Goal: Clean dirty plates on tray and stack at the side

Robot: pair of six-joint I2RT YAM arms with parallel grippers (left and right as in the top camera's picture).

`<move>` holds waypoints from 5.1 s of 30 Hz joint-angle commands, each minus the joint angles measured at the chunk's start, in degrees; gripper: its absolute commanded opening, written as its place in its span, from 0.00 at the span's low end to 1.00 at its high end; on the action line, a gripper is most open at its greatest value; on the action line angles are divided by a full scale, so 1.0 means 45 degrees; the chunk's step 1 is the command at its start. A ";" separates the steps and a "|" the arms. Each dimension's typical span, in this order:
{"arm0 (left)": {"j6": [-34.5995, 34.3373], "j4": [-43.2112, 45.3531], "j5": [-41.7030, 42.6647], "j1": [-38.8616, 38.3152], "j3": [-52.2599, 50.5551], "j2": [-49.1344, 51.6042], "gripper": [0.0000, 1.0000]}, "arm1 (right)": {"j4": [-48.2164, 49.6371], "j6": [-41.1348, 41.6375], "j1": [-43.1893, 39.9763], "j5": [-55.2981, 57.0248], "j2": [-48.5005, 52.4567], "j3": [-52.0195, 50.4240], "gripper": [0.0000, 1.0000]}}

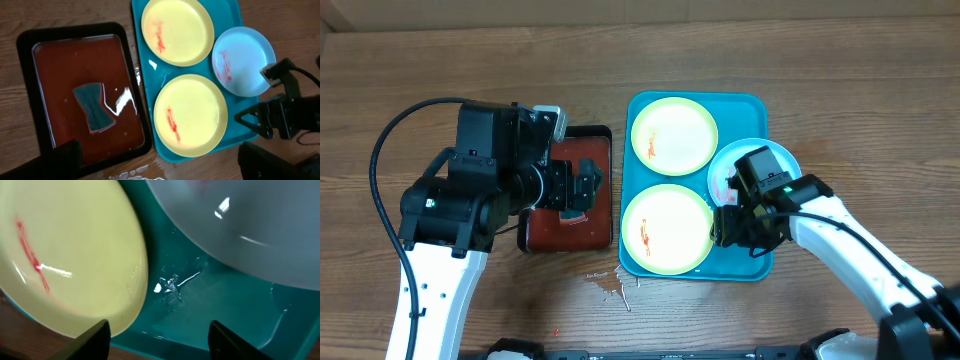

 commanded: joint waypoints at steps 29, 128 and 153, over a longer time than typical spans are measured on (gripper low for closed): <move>-0.3594 -0.0884 -0.3478 0.0073 -0.0520 0.2594 0.72 | 0.3419 0.0641 0.0330 0.2011 0.3041 0.0107 0.04; -0.4663 0.2375 -0.3245 -0.4104 0.0772 1.1380 0.04 | 0.3007 0.3521 0.0277 0.3191 0.3041 0.0102 0.04; -0.2798 0.4721 0.4386 -0.4896 0.1010 1.1817 0.04 | 0.2812 0.3517 0.0272 0.3240 0.3041 0.0102 0.04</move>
